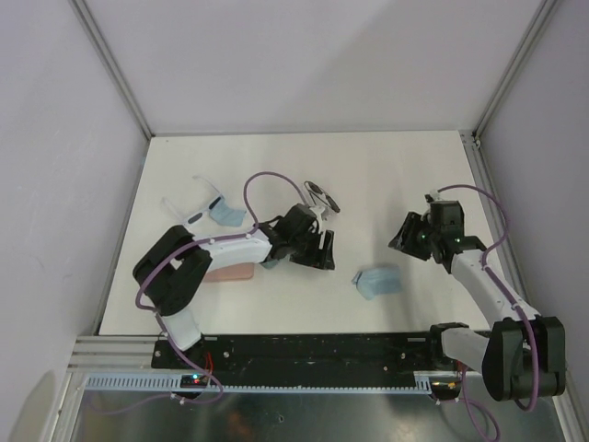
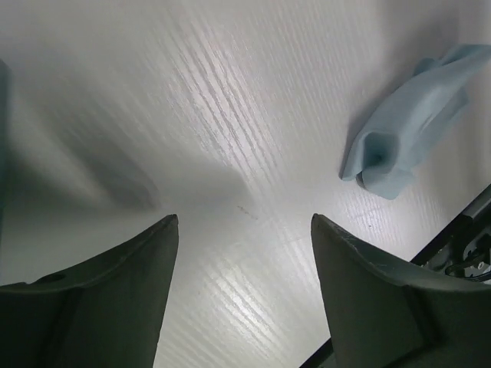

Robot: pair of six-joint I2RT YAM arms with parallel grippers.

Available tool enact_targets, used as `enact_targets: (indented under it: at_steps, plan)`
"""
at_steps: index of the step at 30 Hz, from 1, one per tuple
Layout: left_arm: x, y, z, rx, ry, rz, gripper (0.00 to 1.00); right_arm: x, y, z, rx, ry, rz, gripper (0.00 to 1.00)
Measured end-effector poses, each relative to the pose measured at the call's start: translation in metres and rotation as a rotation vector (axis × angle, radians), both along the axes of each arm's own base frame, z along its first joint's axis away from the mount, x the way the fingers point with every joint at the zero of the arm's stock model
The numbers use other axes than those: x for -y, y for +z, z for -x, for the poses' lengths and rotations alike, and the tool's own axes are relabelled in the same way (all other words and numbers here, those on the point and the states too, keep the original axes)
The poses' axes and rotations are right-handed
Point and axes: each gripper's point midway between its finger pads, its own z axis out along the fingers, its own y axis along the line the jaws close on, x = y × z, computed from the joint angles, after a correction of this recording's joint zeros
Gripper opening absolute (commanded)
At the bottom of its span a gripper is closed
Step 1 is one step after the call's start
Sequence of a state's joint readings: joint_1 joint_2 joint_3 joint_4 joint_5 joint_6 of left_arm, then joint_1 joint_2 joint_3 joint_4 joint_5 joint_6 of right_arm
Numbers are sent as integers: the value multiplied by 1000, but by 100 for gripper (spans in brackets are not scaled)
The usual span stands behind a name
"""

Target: Organize the sunglasses

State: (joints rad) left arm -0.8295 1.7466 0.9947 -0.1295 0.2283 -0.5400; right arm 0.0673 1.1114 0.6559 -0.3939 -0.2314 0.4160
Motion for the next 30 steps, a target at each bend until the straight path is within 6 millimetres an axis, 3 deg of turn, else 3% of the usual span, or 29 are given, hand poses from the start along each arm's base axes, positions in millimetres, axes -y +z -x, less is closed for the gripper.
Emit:
enact_targets:
  at_steps: [4, 8, 11, 15, 18, 22, 30]
  plan:
    - [-3, 17, -7, 70, -8, 9, 66, -13, -3, 5, -10, 46, 6, 48]
    - [18, 41, -5, 156, -76, 50, 65, -11, -5, 7, -29, 24, 12, 48]
    - [38, 49, 12, 206, -153, 59, 64, -5, -8, 15, -66, -20, 18, 44]
    - [54, 50, 33, 246, -229, 53, 63, 6, -6, 30, -105, -132, 13, 34]
    - [55, 47, 36, 265, -245, 37, 62, 11, -3, 41, -102, -195, -7, 29]
    - [53, 46, 32, 287, -239, 20, 60, 13, -10, 54, -121, -250, -35, 30]
    - [51, 46, 28, 312, -235, 3, 58, 10, -47, 75, -249, -292, -64, 35]
